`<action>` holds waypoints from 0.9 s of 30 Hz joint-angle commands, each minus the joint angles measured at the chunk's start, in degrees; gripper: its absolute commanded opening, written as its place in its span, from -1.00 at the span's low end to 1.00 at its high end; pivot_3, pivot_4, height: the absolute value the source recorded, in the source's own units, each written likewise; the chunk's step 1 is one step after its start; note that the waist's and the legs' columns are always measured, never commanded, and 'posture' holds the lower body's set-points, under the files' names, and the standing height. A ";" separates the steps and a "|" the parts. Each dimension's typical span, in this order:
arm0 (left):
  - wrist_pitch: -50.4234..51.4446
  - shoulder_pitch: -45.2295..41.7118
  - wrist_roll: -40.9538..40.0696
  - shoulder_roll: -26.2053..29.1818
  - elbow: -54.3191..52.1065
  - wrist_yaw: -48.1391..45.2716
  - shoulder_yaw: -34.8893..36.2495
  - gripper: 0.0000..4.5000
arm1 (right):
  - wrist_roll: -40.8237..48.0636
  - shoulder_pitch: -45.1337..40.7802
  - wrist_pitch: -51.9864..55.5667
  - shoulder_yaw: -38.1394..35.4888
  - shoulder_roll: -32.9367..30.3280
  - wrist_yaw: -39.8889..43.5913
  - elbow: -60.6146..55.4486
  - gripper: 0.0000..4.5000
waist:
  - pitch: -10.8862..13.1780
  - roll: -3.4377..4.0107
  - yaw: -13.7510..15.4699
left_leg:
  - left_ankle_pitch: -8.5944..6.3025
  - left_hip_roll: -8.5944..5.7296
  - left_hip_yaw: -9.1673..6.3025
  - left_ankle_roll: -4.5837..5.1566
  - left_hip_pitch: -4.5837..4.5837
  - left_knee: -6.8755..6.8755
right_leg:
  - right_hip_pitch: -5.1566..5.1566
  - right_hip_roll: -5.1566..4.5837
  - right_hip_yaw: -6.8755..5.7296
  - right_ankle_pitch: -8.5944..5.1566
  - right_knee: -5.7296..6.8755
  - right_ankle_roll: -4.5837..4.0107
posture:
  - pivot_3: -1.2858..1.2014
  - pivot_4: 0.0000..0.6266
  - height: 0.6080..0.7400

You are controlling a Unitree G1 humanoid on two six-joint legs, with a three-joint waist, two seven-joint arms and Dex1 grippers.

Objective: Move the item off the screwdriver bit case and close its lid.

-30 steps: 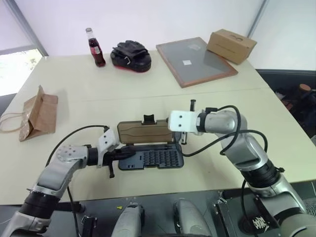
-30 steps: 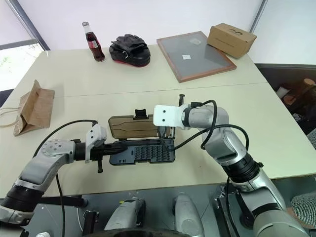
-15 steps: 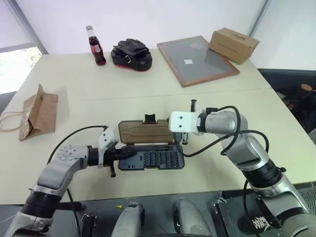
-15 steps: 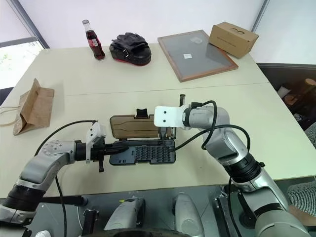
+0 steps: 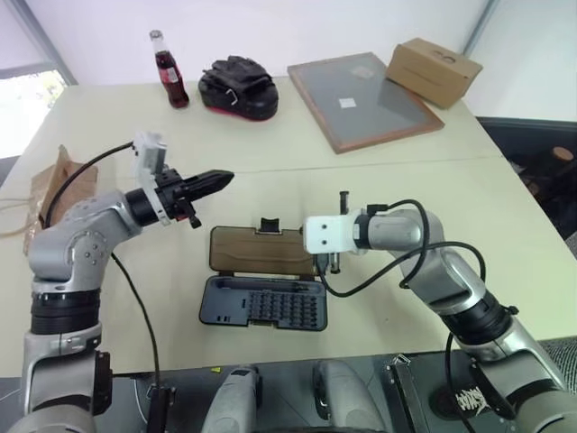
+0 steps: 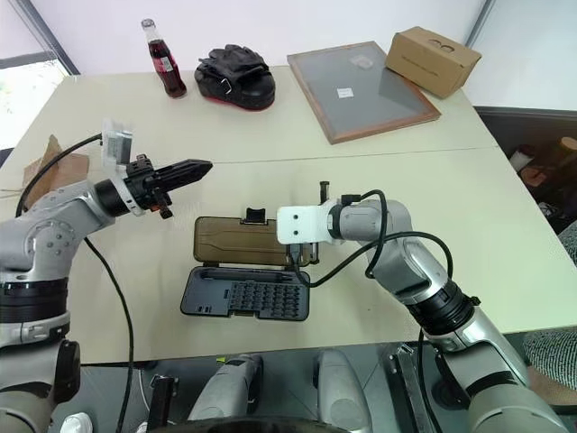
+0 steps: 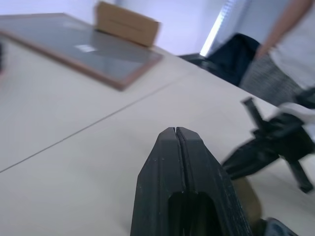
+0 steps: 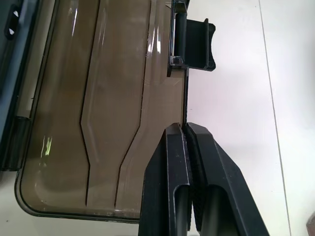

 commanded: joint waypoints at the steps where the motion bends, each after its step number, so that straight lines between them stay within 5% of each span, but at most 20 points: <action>1: -3.78 -1.17 3.70 1.55 4.01 1.14 1.13 -1.00 | 0.72 -1.59 -1.53 -0.56 0.22 -0.35 -1.02 -0.99 | 0.00 0.00 -0.06 | 0.00 -0.02 0.01 0.00 0.00 0.00 | 0.00 -0.02 0.01 0.00 0.00 0.01 | 0.03 -0.52 1.00; 14: -16.27 3.96 18.45 1.66 15.49 -8.10 -11.79 -1.00 | 1.53 -3.44 -0.18 -1.62 0.19 0.06 -3.67 -0.99 | 0.00 0.00 0.10 | -0.02 -0.09 0.05 0.03 0.00 0.01 | 0.01 -0.02 0.02 0.03 0.00 0.02 | 0.03 -0.52 1.00; 27: -16.25 3.17 18.11 0.71 15.55 -14.22 -12.80 -1.00 | 3.07 -2.65 3.56 -1.95 -0.04 0.47 -4.79 -0.99 | 0.00 0.00 -0.06 | -0.10 -0.08 0.04 0.18 0.00 0.18 | 0.02 0.00 0.01 0.04 0.13 0.01 | 0.03 -0.52 1.00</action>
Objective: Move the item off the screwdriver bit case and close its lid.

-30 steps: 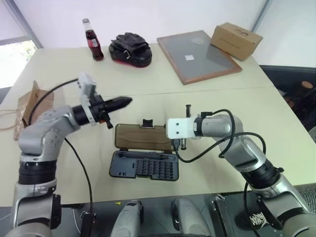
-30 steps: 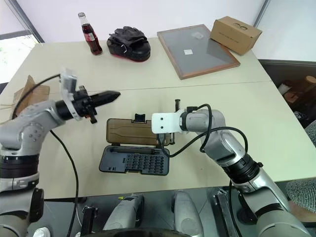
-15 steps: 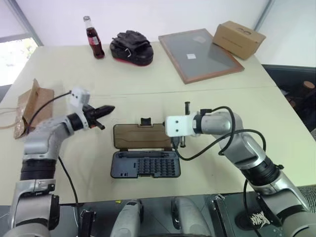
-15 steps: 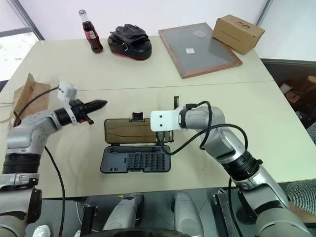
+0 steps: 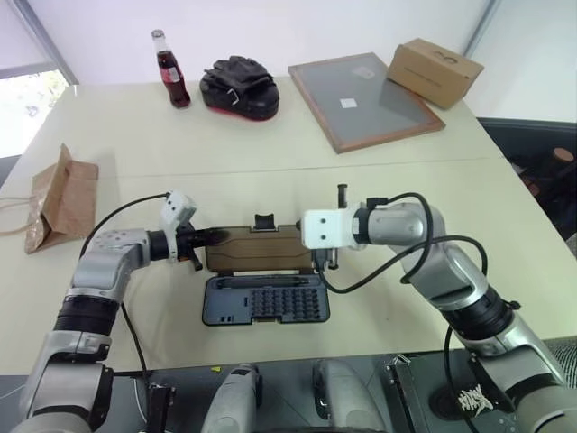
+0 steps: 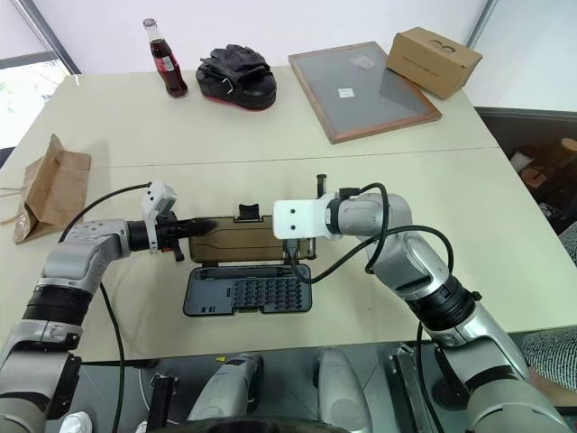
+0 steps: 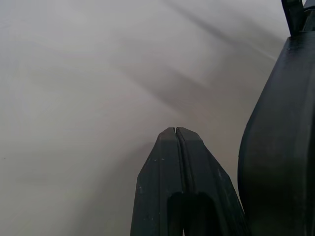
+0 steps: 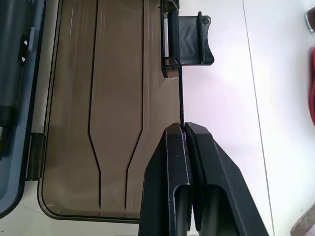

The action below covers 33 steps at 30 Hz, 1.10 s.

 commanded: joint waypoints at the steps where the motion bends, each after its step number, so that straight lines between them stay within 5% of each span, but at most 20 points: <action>1: -0.01 -1.28 -1.15 0.01 -1.42 -0.85 1.87 -1.00 | 1.70 -0.58 2.44 -2.03 0.14 0.39 -3.08 -0.74 | 0.00 0.00 0.01 | -0.01 0.00 0.00 0.01 -0.01 0.08 | 0.00 0.00 0.00 0.00 0.04 0.00 | 0.03 -0.52 1.00; 9: 0.35 -1.63 -1.43 -0.81 -1.98 -0.56 2.55 -1.00 | 4.11 -1.85 5.92 -3.29 -0.93 1.31 -2.89 0.99 | 0.00 0.00 0.02 | -0.07 0.00 0.00 0.12 -0.03 0.51 | 0.05 0.00 0.00 0.01 0.35 0.02 | 0.03 -0.52 1.00; 20: 1.01 -0.72 -1.60 -0.63 -4.11 -0.86 2.26 -1.00 | 28.80 -2.41 19.06 -22.48 -10.84 13.86 -7.90 0.99 | 0.00 0.00 0.19 | -0.08 0.00 -0.02 0.13 -0.01 0.62 | 0.05 -0.05 0.02 0.01 0.58 0.02 | 0.03 -0.52 1.00; 33: 13.31 11.39 -11.26 7.85 -25.44 -5.48 6.14 -1.00 | 33.32 4.76 22.34 -25.05 -11.10 0.59 -7.16 0.99 | 0.02 0.05 -0.19 | -0.09 0.08 0.08 0.15 0.05 0.62 | 0.03 -0.02 0.13 0.00 0.67 0.01 | 0.03 -0.52 1.00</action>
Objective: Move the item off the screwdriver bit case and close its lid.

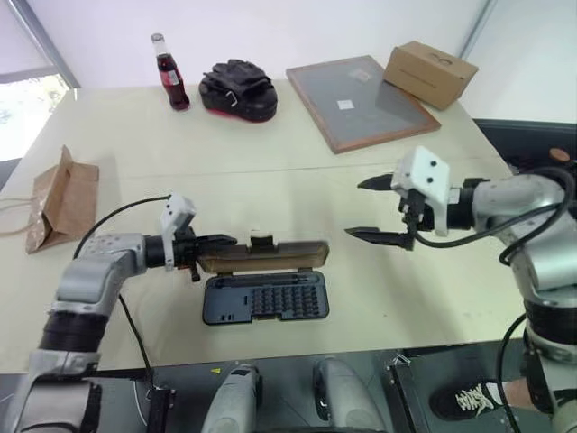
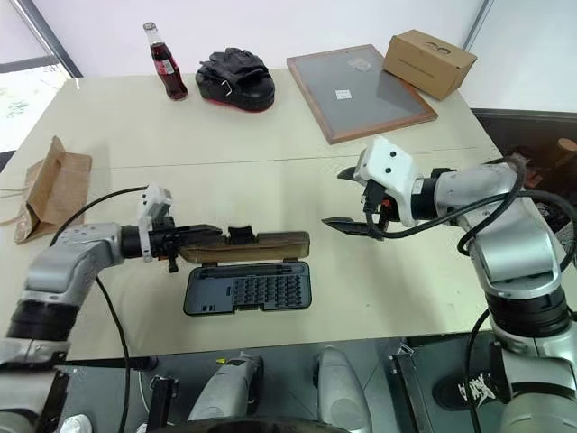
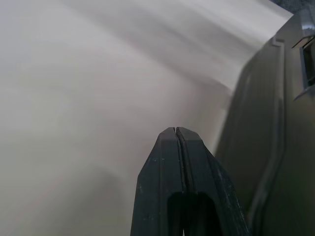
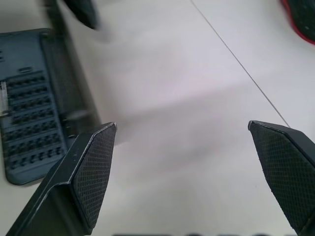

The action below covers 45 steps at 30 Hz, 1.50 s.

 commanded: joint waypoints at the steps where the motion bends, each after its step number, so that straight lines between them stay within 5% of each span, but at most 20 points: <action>1: 3.68 4.27 -4.26 4.13 -8.36 -1.83 3.34 -1.00 | 0.65 0.36 -1.16 0.31 1.12 -3.68 0.26 0.99 | 0.00 0.01 -0.05 | 0.00 0.01 0.03 0.00 0.00 0.00 | 0.00 0.00 0.03 0.00 0.00 0.00 | 0.03 -0.52 1.00; 10: 7.14 12.92 -8.41 9.56 -15.48 -1.69 7.72 -1.00 | 2.93 -0.82 1.18 2.05 4.76 -8.59 3.81 0.99 | 0.01 0.02 0.14 | 0.00 0.01 0.06 0.00 0.01 0.00 | 0.00 -0.01 0.05 -0.01 -0.01 -0.02 | 0.03 -0.52 1.00; 18: 6.73 -0.55 -6.59 5.81 -7.90 0.72 3.19 -1.00 | 9.78 -1.97 5.69 5.57 6.94 -7.34 0.89 0.99 | 0.02 0.01 0.63 | 0.00 -0.01 0.06 0.00 0.00 0.08 | 0.04 0.02 0.03 0.00 -0.01 0.00 | 0.03 -0.52 1.00; 21: 4.98 -7.12 -4.18 3.97 -3.33 -0.71 -0.92 -1.00 | 14.36 -1.70 9.61 7.76 7.03 -5.30 -2.22 0.61 | 0.01 0.00 0.59 | 0.00 -0.02 0.06 0.00 0.01 0.07 | 0.04 0.03 0.03 0.00 0.00 0.00 | 0.03 -0.52 1.00; 28: -1.38 -17.29 3.27 -0.89 8.11 -6.45 -11.21 -1.00 | 30.25 -1.66 22.92 8.22 12.20 -4.54 -5.75 -0.92 | 0.01 0.00 0.06 | 0.00 -0.04 0.04 0.01 0.01 0.11 | 0.04 0.08 0.01 0.00 0.07 0.00 | 0.03 -0.52 1.00; 37: -11.38 -22.19 12.59 -6.29 21.92 -11.44 -18.15 -1.00 | 38.45 2.36 38.91 12.84 22.73 -15.08 -4.89 -0.99 | 0.01 0.00 0.06 | 0.00 -0.03 0.00 0.02 0.00 0.13 | 0.01 0.09 0.02 0.00 0.12 0.00 | 0.03 -0.52 1.00; 45: -17.02 -25.17 17.50 -11.75 28.68 -11.92 -19.23 -1.00 | 33.81 4.77 45.15 14.98 31.61 -29.47 -1.96 -0.99 | -0.01 0.00 -0.09 | 0.00 -0.05 -0.03 0.02 -0.01 0.19 | 0.00 0.08 0.02 0.01 0.17 0.00 | 0.03 -0.52 1.00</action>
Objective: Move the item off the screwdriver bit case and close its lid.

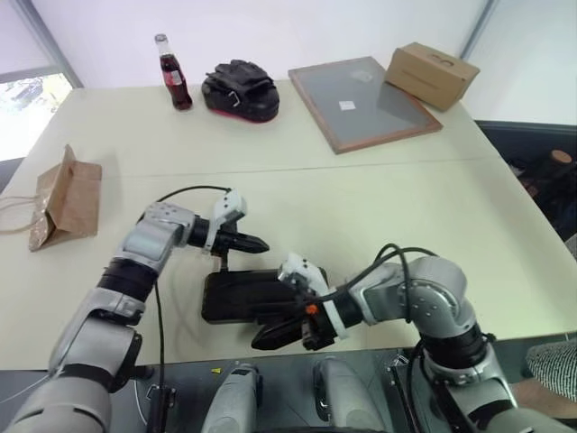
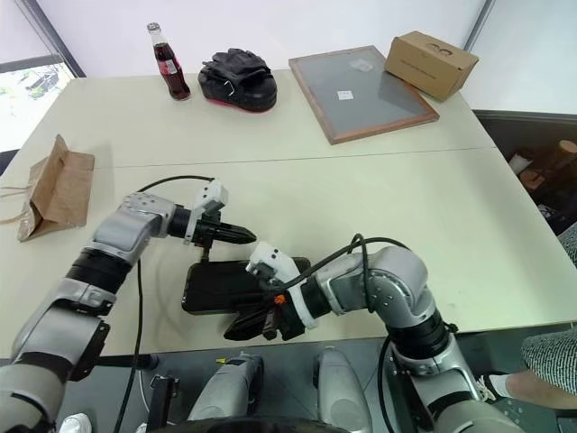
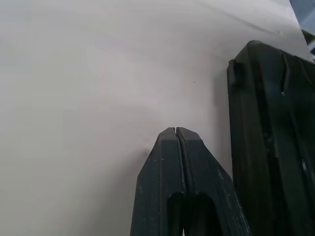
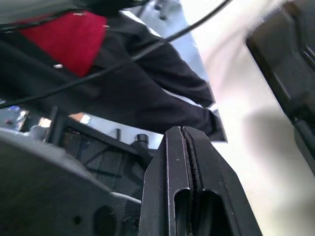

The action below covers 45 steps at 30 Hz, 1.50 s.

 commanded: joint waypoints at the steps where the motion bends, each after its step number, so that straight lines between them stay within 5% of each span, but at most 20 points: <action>1: -2.49 -1.91 1.60 -0.82 0.49 -0.85 -0.03 -1.00 | -2.15 1.02 1.14 0.01 2.87 -7.22 0.45 -0.99 | -0.02 0.00 -0.14 | 0.00 0.00 -0.01 0.00 0.00 0.00 | 0.00 0.01 0.00 0.00 0.01 0.00 | 0.03 -0.52 1.00; 12: -4.72 -0.50 4.05 -2.03 0.06 -2.57 -0.16 -1.00 | -9.27 -1.59 1.14 5.68 2.13 -26.71 -3.72 -0.99 | -0.15 0.02 0.07 | 0.00 0.01 -0.06 0.01 0.07 0.19 | 0.12 0.02 -0.01 0.05 0.05 0.00 | 0.03 -0.52 1.00; 26: -6.03 -0.27 4.73 -4.08 -0.36 -2.59 -0.31 -1.00 | -6.01 -5.35 1.14 11.70 -7.95 -24.33 -12.64 -0.99 | -0.14 0.01 -0.15 | 0.00 0.01 -0.10 0.02 0.00 0.26 | 0.14 0.04 -0.04 0.06 0.03 0.04 | 0.03 -0.52 1.00; 45: -7.79 3.61 6.94 -5.63 -3.36 -3.02 -1.90 -1.00 | -13.25 -6.91 -0.61 15.32 -6.52 -28.42 -12.76 -0.99 | -0.14 0.02 -0.08 | -0.03 0.05 -0.10 0.06 0.01 0.25 | 0.13 0.07 -0.03 0.06 0.03 0.04 | 0.03 -0.52 1.00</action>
